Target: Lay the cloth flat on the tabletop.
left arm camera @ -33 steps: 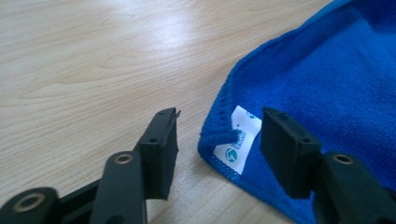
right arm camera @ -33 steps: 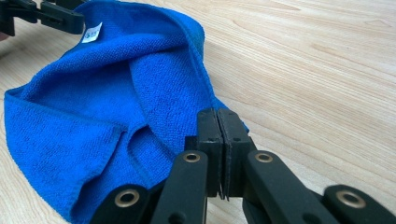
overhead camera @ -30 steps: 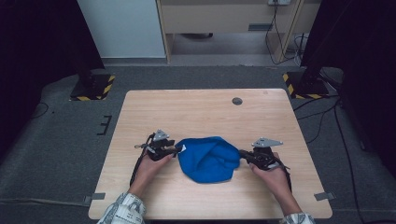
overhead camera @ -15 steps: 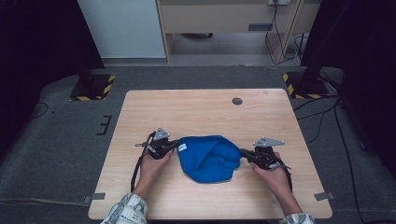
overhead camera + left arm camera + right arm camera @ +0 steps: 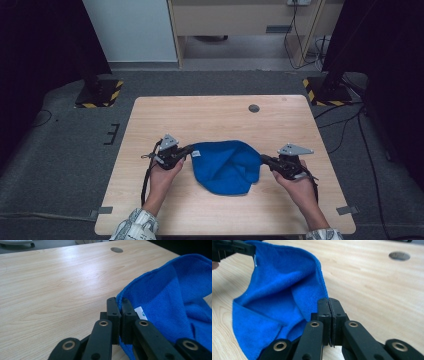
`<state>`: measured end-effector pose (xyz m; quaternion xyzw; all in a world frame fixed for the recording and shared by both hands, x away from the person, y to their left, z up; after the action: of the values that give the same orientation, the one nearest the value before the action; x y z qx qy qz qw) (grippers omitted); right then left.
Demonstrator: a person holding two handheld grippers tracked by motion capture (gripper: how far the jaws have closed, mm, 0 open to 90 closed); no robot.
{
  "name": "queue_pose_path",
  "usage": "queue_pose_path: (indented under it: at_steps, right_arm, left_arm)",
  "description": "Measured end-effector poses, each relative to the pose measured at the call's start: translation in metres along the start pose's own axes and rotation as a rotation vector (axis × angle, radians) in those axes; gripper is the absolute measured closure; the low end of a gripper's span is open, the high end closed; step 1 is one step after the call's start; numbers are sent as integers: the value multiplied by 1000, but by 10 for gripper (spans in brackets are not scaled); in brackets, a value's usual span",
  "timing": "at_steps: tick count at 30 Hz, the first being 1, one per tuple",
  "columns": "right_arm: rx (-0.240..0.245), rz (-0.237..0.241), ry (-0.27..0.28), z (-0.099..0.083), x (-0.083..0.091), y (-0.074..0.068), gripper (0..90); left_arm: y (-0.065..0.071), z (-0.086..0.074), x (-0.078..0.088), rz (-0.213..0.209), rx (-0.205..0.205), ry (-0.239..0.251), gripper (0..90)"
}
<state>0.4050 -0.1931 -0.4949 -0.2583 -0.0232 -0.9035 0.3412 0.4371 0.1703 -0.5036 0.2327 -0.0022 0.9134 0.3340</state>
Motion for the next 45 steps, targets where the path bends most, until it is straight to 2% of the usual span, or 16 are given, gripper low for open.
queue_pose_path:
  at_steps: [3,8,10,17,20,27,33,42,45]
  right_arm:
    - [4,-1,24,8,7,0,890]
    - [7,-14,25,12,13,3,890]
    - [0,-23,27,13,14,6,890]
    - [-6,-29,16,18,10,18,890]
    - [1,-27,16,23,10,20,890]
    - [4,-34,67,42,19,25,890]
    - [12,-22,116,55,32,28,890]
    - [27,-18,150,73,48,26,890]
    - [33,-23,156,78,52,26,889]
  left_arm:
    - [1,4,4,4,14,13,881]
    - [1,9,6,11,31,31,879]
    - [3,11,5,-1,42,29,879]
    - [4,21,1,9,27,8,880]
    - [3,30,3,10,33,20,881]
    - [8,50,11,26,4,29,884]
    - [11,64,15,39,-5,41,886]
    - [15,78,24,39,-18,59,886]
    - [16,81,26,35,-11,63,886]
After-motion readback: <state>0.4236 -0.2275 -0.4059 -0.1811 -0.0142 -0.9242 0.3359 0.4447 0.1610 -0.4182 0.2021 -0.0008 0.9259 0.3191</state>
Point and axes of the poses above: each handheld gripper's, and its own axes: x roughly backward along the jaws, z roughly out of its top, y roughly to its right, the point moved 3 cm from there along -x, roughly forward along the jaws, and after that the axes turned 2 degrees about y, right-handed, at the moved point
